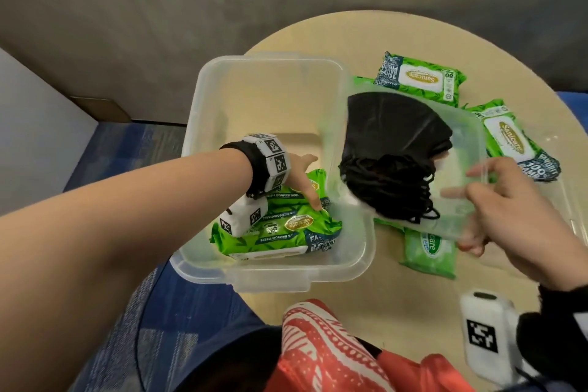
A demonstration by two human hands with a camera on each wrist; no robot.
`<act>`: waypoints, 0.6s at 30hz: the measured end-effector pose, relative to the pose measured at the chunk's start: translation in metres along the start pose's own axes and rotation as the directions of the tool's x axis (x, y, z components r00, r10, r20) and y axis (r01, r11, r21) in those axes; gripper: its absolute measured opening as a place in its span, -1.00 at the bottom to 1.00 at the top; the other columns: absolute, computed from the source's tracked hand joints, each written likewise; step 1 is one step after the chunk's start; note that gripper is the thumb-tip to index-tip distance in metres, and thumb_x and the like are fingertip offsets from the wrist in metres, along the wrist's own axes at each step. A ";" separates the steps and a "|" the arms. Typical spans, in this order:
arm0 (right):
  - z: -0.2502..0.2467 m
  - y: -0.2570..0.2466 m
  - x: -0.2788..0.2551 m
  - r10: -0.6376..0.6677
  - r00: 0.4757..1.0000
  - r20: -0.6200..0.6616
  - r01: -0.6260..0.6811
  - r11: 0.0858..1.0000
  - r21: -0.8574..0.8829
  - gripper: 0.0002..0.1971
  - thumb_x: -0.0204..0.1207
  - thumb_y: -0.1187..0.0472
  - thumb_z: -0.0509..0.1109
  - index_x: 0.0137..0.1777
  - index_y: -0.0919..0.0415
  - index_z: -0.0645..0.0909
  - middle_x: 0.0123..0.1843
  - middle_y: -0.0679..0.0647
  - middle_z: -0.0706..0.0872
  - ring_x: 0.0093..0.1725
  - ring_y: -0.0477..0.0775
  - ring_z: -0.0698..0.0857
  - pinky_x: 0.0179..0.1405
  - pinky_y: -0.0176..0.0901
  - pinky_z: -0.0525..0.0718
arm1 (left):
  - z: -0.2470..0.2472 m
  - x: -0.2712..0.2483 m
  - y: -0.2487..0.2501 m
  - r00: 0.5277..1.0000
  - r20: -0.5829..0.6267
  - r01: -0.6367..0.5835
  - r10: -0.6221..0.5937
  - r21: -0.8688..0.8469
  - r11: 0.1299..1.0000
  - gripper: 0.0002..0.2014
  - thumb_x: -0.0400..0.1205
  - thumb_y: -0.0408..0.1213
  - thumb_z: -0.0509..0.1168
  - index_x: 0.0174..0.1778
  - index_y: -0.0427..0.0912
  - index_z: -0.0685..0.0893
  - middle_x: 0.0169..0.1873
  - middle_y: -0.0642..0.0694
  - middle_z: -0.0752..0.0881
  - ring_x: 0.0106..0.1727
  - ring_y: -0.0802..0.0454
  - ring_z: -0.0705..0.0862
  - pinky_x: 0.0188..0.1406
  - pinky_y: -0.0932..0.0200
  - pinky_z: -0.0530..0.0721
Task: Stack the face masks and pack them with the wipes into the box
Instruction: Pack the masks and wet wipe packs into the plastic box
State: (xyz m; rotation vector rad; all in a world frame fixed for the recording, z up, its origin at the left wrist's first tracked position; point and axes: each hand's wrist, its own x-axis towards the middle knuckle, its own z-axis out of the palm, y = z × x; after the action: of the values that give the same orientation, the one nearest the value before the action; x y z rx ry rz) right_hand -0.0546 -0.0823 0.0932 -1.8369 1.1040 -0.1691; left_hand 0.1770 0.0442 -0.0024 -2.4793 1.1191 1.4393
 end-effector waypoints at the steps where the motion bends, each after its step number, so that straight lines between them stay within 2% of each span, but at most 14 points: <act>1: -0.003 0.003 0.009 0.028 0.999 -0.023 -0.028 0.999 0.019 -0.82 0.58 0.43 0.05 0.11 0.19 0.29 -0.12 0.21 0.68 -0.79 0.10 0.50 -0.83 -0.25 0.40 | -0.001 -0.001 0.001 0.999 0.037 -0.022 0.022 0.011 1.000 0.12 0.24 0.13 0.56 0.62 -0.01 0.07 0.51 -0.16 0.40 0.50 -0.19 0.40 0.47 -0.08 0.39; 4: -0.018 0.018 0.042 0.104 0.984 -0.142 -0.097 0.994 0.051 -0.84 0.60 0.43 0.01 0.11 0.23 0.27 -0.10 0.28 0.61 -0.81 0.07 0.51 -0.87 -0.28 0.42 | 0.001 0.000 0.005 1.000 0.021 -0.024 0.023 0.043 0.999 0.18 0.32 0.03 0.56 0.64 0.08 -0.18 0.59 -0.17 0.26 0.57 -0.19 0.27 0.53 -0.06 0.27; 6: -0.022 0.035 0.065 0.151 0.969 -0.195 -0.146 0.988 0.043 -0.87 0.58 0.45 0.02 0.05 0.26 0.30 -0.06 0.35 0.51 -0.79 0.10 0.56 -0.84 -0.26 0.49 | 0.000 -0.004 0.009 0.998 0.021 -0.058 0.056 0.076 0.995 0.22 0.30 -0.01 0.59 0.63 0.12 -0.24 0.60 -0.19 0.25 0.57 -0.19 0.28 0.52 -0.04 0.28; 7: -0.021 0.045 0.076 0.174 0.962 -0.212 -0.172 0.985 0.024 -0.89 0.57 0.45 0.04 0.01 0.27 0.32 -0.06 0.34 0.49 -0.74 0.15 0.61 -0.77 -0.18 0.58 | 0.002 -0.006 0.010 0.998 0.014 -0.065 0.064 0.091 0.994 0.25 0.29 -0.02 0.60 0.63 0.12 -0.25 0.59 -0.19 0.27 0.56 -0.19 0.31 0.50 -0.02 0.30; 8: -0.018 0.054 0.086 0.198 0.954 -0.226 -0.211 0.977 -0.031 -0.92 0.57 0.42 0.07 -0.01 0.28 0.34 -0.06 0.34 0.49 -0.63 0.25 0.68 -0.63 -0.04 0.69 | 0.004 -0.005 0.010 0.998 0.002 -0.067 0.067 0.111 0.992 0.27 0.28 -0.03 0.60 0.63 0.11 -0.27 0.57 -0.21 0.31 0.53 -0.19 0.35 0.49 0.00 0.33; 9: -0.015 0.063 0.095 0.211 0.948 -0.238 -0.240 0.966 -0.100 -0.92 0.58 0.37 0.10 0.03 0.29 0.35 -0.01 0.35 0.53 -0.46 0.35 0.73 -0.40 0.14 0.76 | 0.005 -0.005 0.011 0.997 -0.001 -0.070 0.071 0.122 0.990 0.29 0.27 -0.04 0.61 0.62 0.09 -0.29 0.55 -0.22 0.34 0.50 -0.19 0.39 0.47 0.00 0.36; 11: -0.007 0.072 0.107 0.224 0.935 -0.276 -0.279 0.943 -0.179 -0.79 0.58 0.30 0.14 0.19 0.31 0.37 0.15 0.39 0.59 -0.13 0.46 0.74 -0.03 0.35 0.70 | 0.005 -0.006 0.014 0.996 -0.017 -0.083 0.086 0.123 0.989 0.31 0.27 -0.06 0.62 0.61 0.04 -0.33 0.53 -0.26 0.37 0.47 -0.21 0.43 0.45 0.00 0.39; 13: -0.002 0.071 0.112 0.207 0.919 -0.337 -0.283 0.939 -0.194 -0.72 0.61 0.28 0.15 0.27 0.37 0.38 0.26 0.45 0.56 0.08 0.50 0.67 0.14 0.35 0.63 | 0.004 -0.005 0.015 0.995 -0.033 -0.090 0.095 0.127 0.988 0.32 0.27 -0.07 0.62 0.61 0.02 -0.35 0.52 -0.26 0.39 0.46 -0.21 0.44 0.44 -0.01 0.41; 14: -0.002 0.068 0.113 0.198 0.911 -0.361 -0.286 0.935 -0.209 -0.72 0.62 0.28 0.14 0.27 0.40 0.39 0.26 0.46 0.56 0.10 0.49 0.66 0.15 0.29 0.63 | 0.004 -0.005 0.016 0.995 -0.032 -0.093 0.098 0.132 0.987 0.33 0.27 -0.07 0.62 0.61 0.01 -0.36 0.51 -0.26 0.40 0.45 -0.21 0.44 0.43 -0.01 0.42; 15: -0.003 0.063 0.113 0.185 0.909 -0.374 -0.278 0.937 -0.212 -0.74 0.62 0.28 0.13 0.24 0.40 0.40 0.24 0.46 0.58 0.02 0.46 0.69 0.06 0.15 0.70 | 0.003 -0.005 0.016 0.995 -0.035 -0.092 0.098 0.135 0.987 0.33 0.27 -0.07 0.62 0.60 0.00 -0.37 0.50 -0.27 0.41 0.45 -0.22 0.45 0.42 -0.01 0.42; 16: -0.005 0.058 0.114 0.183 0.907 -0.378 -0.273 0.941 -0.199 -0.77 0.63 0.28 0.11 0.21 0.38 0.41 0.20 0.44 0.60 -0.13 0.38 0.73 -0.19 -0.11 0.76 | 0.001 -0.005 0.017 0.994 -0.045 -0.091 0.097 0.133 0.987 0.34 0.27 -0.09 0.62 0.60 0.00 -0.38 0.50 -0.27 0.42 0.44 -0.22 0.45 0.42 -0.01 0.43; 17: -0.009 0.056 0.117 0.167 0.910 -0.379 -0.255 0.947 -0.194 -0.78 0.64 0.29 0.08 0.21 0.35 0.41 0.15 0.40 0.63 -0.29 0.25 0.71 -0.53 -0.35 0.65 | 0.000 -0.004 0.017 0.994 -0.056 -0.090 0.098 0.128 0.988 0.34 0.27 -0.10 0.62 0.60 0.00 -0.39 0.49 -0.28 0.42 0.44 -0.22 0.45 0.41 -0.01 0.43; 18: -0.011 0.051 0.119 0.150 0.907 -0.393 -0.243 0.949 -0.199 -0.75 0.65 0.30 0.07 0.25 0.35 0.43 0.14 0.36 0.64 -0.36 0.15 0.67 -0.73 -0.42 0.47 | -0.002 -0.003 0.017 0.993 -0.068 -0.091 0.100 0.121 0.989 0.34 0.28 -0.11 0.62 0.60 0.01 -0.40 0.49 -0.27 0.43 0.45 -0.22 0.45 0.42 -0.02 0.43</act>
State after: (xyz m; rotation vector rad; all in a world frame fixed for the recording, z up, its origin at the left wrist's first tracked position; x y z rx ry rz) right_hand -0.0224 -0.1854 0.0209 -1.9410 1.6344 -0.2828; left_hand 0.1667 0.0328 0.0062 -2.4470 1.3128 1.2727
